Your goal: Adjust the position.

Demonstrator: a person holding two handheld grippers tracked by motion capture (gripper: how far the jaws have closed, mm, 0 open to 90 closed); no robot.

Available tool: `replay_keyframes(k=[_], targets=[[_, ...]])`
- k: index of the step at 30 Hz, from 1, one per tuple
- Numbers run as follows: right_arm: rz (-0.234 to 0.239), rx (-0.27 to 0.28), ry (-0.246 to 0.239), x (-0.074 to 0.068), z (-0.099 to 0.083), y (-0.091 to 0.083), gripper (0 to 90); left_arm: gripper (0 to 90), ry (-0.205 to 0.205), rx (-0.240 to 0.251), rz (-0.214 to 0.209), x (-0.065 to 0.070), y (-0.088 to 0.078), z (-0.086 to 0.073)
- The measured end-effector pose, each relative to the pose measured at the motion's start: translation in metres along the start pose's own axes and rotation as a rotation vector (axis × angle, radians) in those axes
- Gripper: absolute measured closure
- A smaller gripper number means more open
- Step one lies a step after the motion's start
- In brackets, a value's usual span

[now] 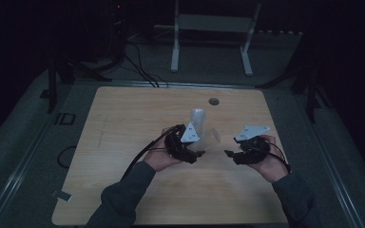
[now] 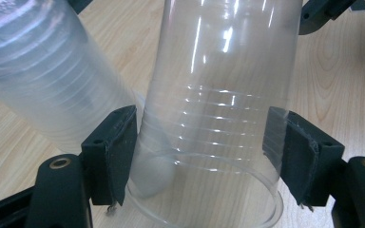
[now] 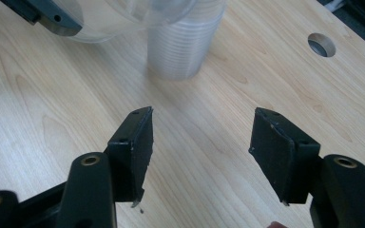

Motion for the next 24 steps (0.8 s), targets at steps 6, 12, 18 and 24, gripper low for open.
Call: replay_keyframes(k=[6, 12, 18, 24], targets=[[0.012, -0.036, -0.054, -0.003, 0.003, 0.001, 38.0, 28.0, 0.031, -0.024, -0.003, 0.004, 0.003, -0.001], [0.027, -0.073, -0.117, -0.006, 0.007, 0.0, 37.1, 28.0, 0.072, -0.055, 0.0, 0.009, 0.007, -0.002], [0.048, -0.099, -0.16, -0.01, 0.009, 0.001, 36.8, 28.0, 0.091, -0.076, -0.009, 0.012, 0.01, -0.004], [0.071, -0.125, -0.202, -0.014, 0.012, 0.002, 36.4, 28.0, 0.106, -0.096, -0.022, 0.015, 0.013, -0.006]])
Point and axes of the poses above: each handheld gripper's, and its own axes: y roughly forward along the jaws, z roughly out of its top, x roughly to its right, the point moved 3 cm from there along y, roughly forward along the jaws, and after that the axes turned 1 degree about -x, right-handed, at the moved point
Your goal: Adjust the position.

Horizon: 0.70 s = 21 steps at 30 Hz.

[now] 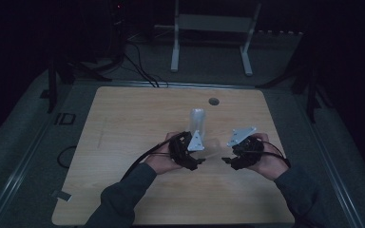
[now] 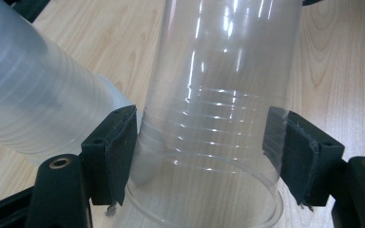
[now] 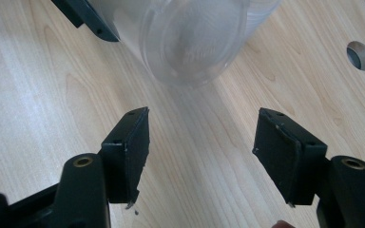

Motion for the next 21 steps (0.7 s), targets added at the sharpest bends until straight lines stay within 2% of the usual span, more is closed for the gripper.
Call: replay_keyframes(k=[6, 21], targets=[[0.016, -0.018, -0.033, -0.002, 0.004, 0.001, 35.6, 28.0, 0.029, -0.024, -0.004, 0.005, 0.004, -0.001], [0.062, -0.048, -0.087, -0.006, 0.012, 0.004, 31.3, 28.0, 0.059, -0.044, -0.024, 0.012, 0.009, 0.0]])
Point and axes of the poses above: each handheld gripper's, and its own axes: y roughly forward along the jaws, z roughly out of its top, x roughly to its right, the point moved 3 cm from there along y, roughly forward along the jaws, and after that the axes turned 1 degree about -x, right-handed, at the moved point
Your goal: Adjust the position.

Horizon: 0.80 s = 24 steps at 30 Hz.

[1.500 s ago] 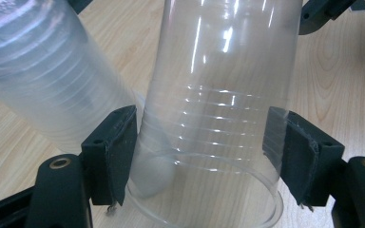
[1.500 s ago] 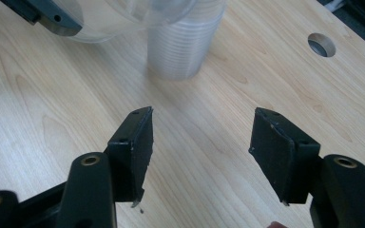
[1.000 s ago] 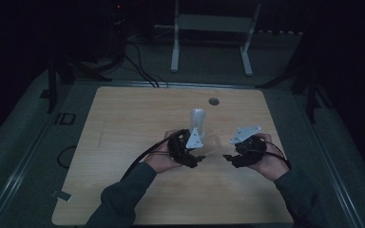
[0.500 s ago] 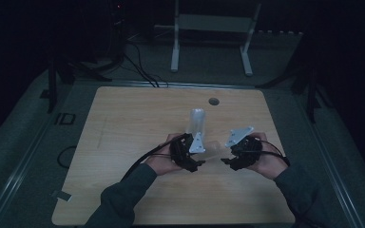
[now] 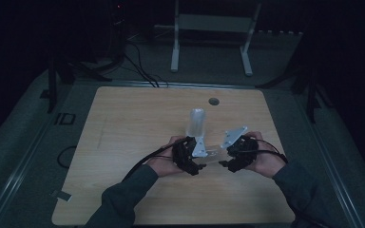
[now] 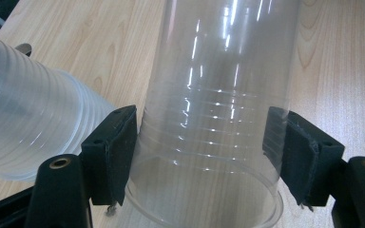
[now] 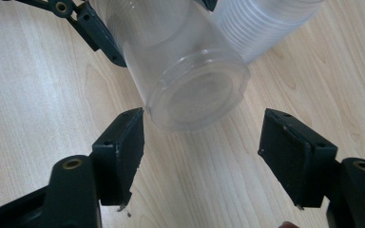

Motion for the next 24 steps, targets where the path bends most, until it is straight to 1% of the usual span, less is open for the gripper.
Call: replay_keyframes(k=[6, 14, 15, 20, 24], targets=[[0.02, -0.012, -0.012, -0.002, 0.003, 0.003, 30.0, 28.0, 0.014, -0.003, -0.003, 0.003, 0.001, 0.001], [0.058, -0.029, -0.048, -0.004, 0.006, 0.01, 28.5, 28.0, 0.047, -0.004, -0.007, 0.008, 0.0, 0.003], [0.063, -0.034, -0.049, -0.005, 0.006, 0.011, 28.3, 28.0, 0.044, 0.001, -0.008, 0.009, 0.0, 0.003], [0.083, -0.049, -0.062, -0.007, 0.007, 0.016, 28.3, 28.0, 0.069, -0.001, -0.009, 0.012, -0.001, 0.004], [0.098, -0.06, -0.076, -0.009, 0.007, 0.018, 29.5, 27.9, 0.08, 0.003, -0.014, 0.014, -0.001, 0.004]])
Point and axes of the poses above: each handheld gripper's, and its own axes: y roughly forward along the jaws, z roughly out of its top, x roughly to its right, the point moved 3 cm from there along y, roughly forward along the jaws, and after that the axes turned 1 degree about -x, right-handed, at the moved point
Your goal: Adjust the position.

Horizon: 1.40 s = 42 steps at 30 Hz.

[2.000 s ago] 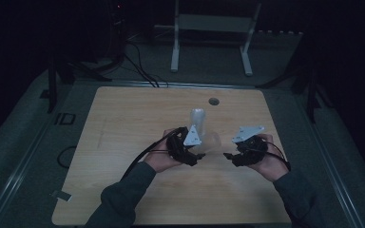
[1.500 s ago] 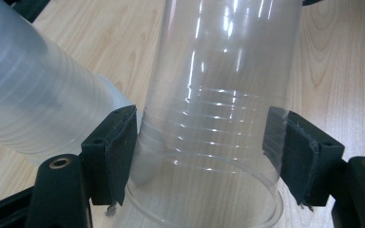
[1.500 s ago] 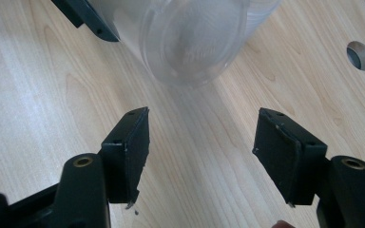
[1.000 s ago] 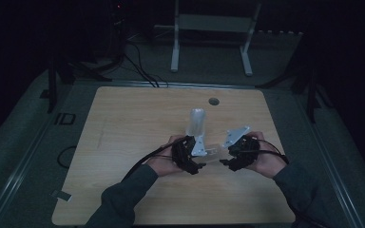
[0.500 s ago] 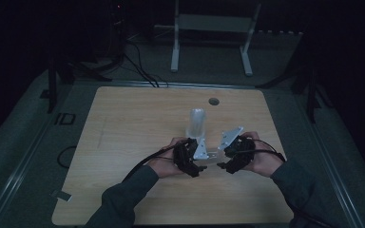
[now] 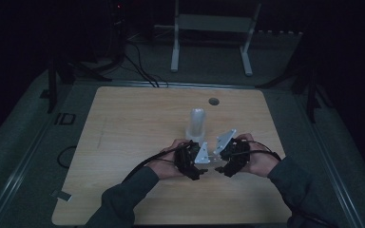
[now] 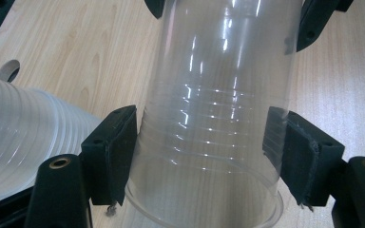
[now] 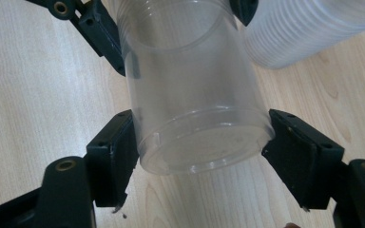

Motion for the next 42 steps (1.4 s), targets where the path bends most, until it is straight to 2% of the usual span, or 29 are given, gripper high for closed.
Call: replay_keyframes(k=[6, 12, 27, 34, 36, 42], targets=[[0.016, -0.012, -0.011, -0.003, 0.0, 0.003, 34.1, 27.9, 0.025, -0.009, 0.001, 0.002, 0.001, 0.001], [0.026, -0.008, -0.02, -0.005, -0.001, 0.004, 39.1, 26.5, 0.023, -0.016, -0.002, 0.004, 0.002, 0.001], [0.016, 0.025, 0.001, -0.006, -0.008, 0.0, 41.3, 15.2, -0.011, 0.008, -0.001, 0.005, 0.002, 0.004], [0.007, 0.02, 0.013, -0.005, -0.012, 0.002, 41.2, 14.0, -0.02, 0.016, 0.002, 0.005, 0.001, 0.004], [0.004, 0.015, 0.02, -0.004, -0.014, 0.003, 41.3, 14.1, -0.026, 0.021, -0.011, 0.003, 0.0, 0.004], [-0.001, 0.01, 0.039, -0.004, -0.019, 0.005, 41.3, 14.3, -0.067, 0.058, -0.005, 0.0, -0.004, 0.002]])
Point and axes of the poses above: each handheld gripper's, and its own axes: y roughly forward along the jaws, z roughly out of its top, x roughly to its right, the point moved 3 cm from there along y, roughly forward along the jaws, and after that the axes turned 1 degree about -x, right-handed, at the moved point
